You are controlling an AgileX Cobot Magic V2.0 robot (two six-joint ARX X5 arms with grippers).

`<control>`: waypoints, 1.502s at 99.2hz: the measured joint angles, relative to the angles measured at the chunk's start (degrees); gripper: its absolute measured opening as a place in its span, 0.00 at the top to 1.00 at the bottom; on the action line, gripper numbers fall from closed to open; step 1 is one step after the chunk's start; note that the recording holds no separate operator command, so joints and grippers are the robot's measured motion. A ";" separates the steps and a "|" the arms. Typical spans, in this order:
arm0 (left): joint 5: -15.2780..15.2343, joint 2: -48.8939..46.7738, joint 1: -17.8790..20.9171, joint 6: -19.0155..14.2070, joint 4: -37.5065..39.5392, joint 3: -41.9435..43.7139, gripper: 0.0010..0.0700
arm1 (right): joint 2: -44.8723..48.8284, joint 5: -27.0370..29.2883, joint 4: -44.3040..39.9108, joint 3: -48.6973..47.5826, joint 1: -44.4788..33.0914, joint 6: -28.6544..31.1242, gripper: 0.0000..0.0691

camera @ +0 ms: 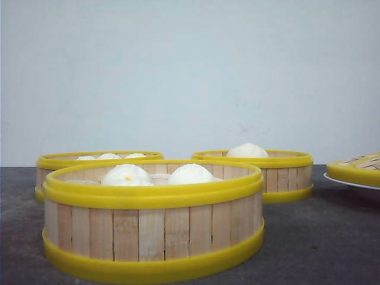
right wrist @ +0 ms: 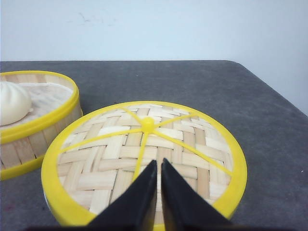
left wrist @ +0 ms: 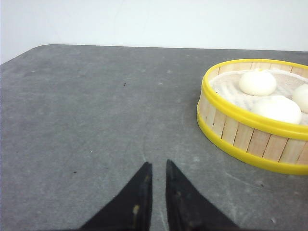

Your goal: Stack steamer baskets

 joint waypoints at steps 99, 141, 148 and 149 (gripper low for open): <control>0.00 0.00 0.00 0.00 0.00 0.00 0.98 | 0.00 0.00 0.02 0.00 0.00 0.00 0.99; 0.00 0.00 0.00 -0.04 0.00 0.00 0.98 | 0.00 0.00 0.04 0.00 0.00 0.00 0.99; 0.00 0.00 0.00 -0.39 0.00 0.00 0.98 | 0.00 0.00 0.04 0.00 0.00 0.00 0.99; 0.00 0.00 0.00 -0.48 0.00 0.00 0.98 | 0.00 0.00 0.07 0.00 0.00 0.00 0.99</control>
